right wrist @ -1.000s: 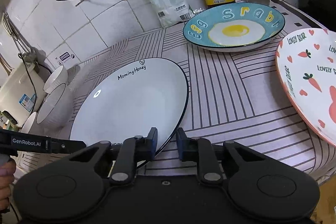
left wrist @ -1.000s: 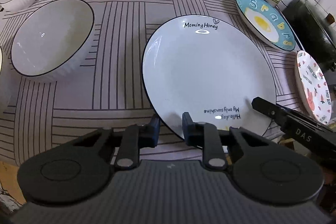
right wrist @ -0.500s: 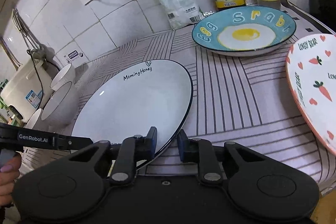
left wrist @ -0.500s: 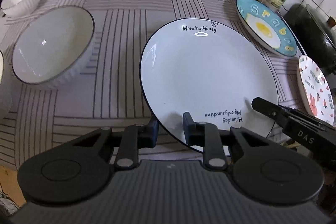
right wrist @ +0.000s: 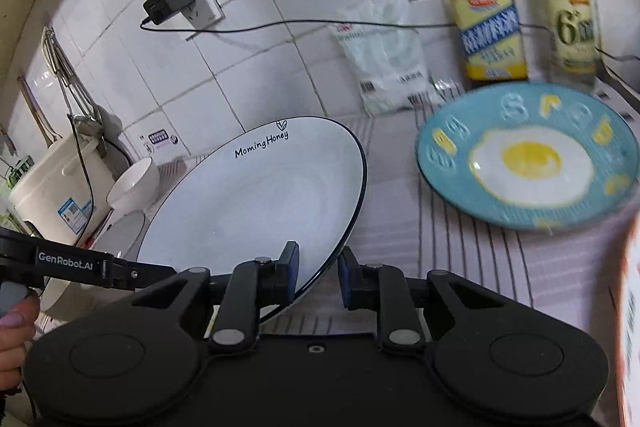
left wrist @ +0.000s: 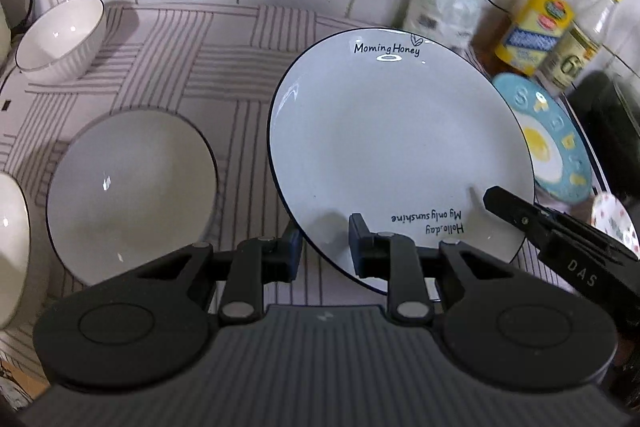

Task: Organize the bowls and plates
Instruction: 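Lift the white plate with both grippers and carry it toward the bowls, then lower the white plate onto the cloth and open both grippers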

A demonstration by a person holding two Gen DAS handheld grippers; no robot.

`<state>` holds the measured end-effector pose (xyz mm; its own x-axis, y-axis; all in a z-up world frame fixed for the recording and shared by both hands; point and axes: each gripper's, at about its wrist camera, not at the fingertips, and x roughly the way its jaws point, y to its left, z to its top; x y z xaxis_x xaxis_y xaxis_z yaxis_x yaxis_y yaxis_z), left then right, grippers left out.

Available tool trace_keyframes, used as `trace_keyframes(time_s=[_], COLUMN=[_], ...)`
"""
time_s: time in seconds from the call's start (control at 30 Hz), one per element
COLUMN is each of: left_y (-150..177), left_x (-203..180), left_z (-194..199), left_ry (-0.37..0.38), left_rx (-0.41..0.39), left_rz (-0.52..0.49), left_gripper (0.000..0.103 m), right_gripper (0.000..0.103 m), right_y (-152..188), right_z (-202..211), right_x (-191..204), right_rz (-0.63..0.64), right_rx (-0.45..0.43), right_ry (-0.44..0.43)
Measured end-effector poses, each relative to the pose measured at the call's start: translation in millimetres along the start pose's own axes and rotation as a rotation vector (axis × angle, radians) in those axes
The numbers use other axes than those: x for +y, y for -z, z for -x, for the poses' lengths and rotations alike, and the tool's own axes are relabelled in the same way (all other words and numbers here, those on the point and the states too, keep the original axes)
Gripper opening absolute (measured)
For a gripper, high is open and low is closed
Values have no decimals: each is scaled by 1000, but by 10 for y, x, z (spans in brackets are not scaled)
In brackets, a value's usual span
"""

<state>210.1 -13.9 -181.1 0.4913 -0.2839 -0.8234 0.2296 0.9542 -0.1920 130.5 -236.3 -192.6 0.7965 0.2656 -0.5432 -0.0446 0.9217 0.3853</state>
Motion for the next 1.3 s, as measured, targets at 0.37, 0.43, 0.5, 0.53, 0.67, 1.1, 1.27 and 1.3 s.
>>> trace_keyframes(time_s=[0.37,0.43,0.5,0.53,0.67,1.1,1.27,1.3], left_y=[-394,-455,-504,-527,-564,-504,-433,-418], left_x=[23,9,-18,-36,-48,-234,-296,-303], left_z=[-393,-484,-542,-564,-649,-662,-450,-405], left_ry=[-41,-45,-55,-63,-93,-179,-193,-190], left_rx=[60,66,68,68,85,84,42,39], left_rz=[3,0,-21,-33,-41,-119,-148,-150], left_gripper=[26,26,26,26,28,41,50,51], right_gripper=[25,25,25,25,27,37,55,55], right_y=[-258,-285,-304,-311,-325,-313,-311,-312], right_z=[-463,-544,-608,-634,-752,-821,-476,-374], right_x=[-66,-70,-91,-106,-102,146,245,249], right_rz=[9,29,34,30,46,115,117,108], right_rx=[-4,1,5,7,24,90,52,40], right_ry=[-9,14,31,37,70,203,218,224])
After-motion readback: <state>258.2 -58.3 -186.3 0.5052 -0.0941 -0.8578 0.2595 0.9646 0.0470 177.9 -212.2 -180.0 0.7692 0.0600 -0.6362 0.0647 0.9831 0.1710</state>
